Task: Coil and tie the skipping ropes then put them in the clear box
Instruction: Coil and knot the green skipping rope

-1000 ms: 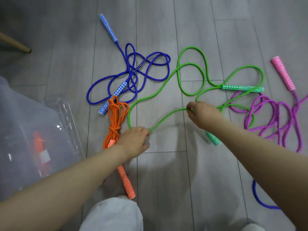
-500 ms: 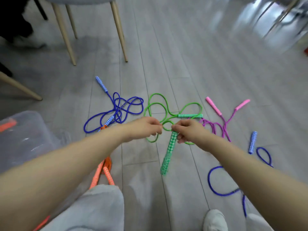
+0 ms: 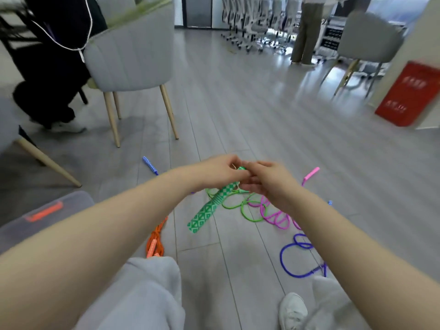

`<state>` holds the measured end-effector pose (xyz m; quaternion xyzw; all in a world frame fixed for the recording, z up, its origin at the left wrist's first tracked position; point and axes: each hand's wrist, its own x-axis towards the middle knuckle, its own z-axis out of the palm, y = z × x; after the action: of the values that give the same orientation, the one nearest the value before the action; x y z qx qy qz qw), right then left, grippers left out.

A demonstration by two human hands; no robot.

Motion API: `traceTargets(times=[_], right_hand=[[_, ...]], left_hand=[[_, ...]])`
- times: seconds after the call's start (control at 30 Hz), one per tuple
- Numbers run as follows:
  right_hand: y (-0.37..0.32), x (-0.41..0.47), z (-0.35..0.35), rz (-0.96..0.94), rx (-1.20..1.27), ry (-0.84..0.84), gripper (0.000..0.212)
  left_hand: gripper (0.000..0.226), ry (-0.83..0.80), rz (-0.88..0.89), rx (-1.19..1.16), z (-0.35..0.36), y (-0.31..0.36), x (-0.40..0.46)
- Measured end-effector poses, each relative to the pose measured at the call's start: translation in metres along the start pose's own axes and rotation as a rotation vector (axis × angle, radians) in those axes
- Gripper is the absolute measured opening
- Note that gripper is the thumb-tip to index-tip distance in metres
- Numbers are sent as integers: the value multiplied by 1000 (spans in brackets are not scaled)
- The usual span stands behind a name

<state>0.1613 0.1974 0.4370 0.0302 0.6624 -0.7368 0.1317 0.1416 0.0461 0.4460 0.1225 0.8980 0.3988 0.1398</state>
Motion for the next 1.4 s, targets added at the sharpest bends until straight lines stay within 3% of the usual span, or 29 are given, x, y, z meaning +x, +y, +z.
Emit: traceTargets(times=[0.1,0.2,0.3,0.33,0.47,0.57,0.67,0.8,0.9,1.03,1.13,1.27,1.4], right_hand=[[-11,-28,-4,-28,-1,29,17],[-18,-51,-12,-35,-97,29,21],[-17,-66,-22,-71,-237,55,12],[-15,-70,-26,-86,-261,65,6],[2,-79,-41,-134,-533,22,26],[16,-76,-49,-148,-768,-30,15],[25,-70,-65,-109,-983,27,10],[30,-69,-81,-69,-1066,13,9],[26,-66,-95,-64,-1165,72,19],[14,-66,-107,-109,-997,174,24],[6,-72,-97,-159,-720,119,19],[4,-80,-74,-172,-432,-9,21],[4,-83,-58,-201,-267,-1,21]], left_hand=[[22,86,37,-65,11,20,-22],[12,127,21,-155,23,36,-44],[21,199,7,-141,34,47,-65],[21,193,5,-168,38,50,-70],[18,130,14,-344,54,59,-86],[20,67,40,-555,60,59,-92],[23,-11,84,-706,48,55,-94],[24,-95,147,-1103,25,42,-92],[26,-55,148,-1222,12,28,-88],[26,116,24,-1103,14,17,-79],[26,222,-62,-942,25,14,-76],[24,248,-84,-737,41,22,-77],[25,197,-67,-580,52,29,-80]])
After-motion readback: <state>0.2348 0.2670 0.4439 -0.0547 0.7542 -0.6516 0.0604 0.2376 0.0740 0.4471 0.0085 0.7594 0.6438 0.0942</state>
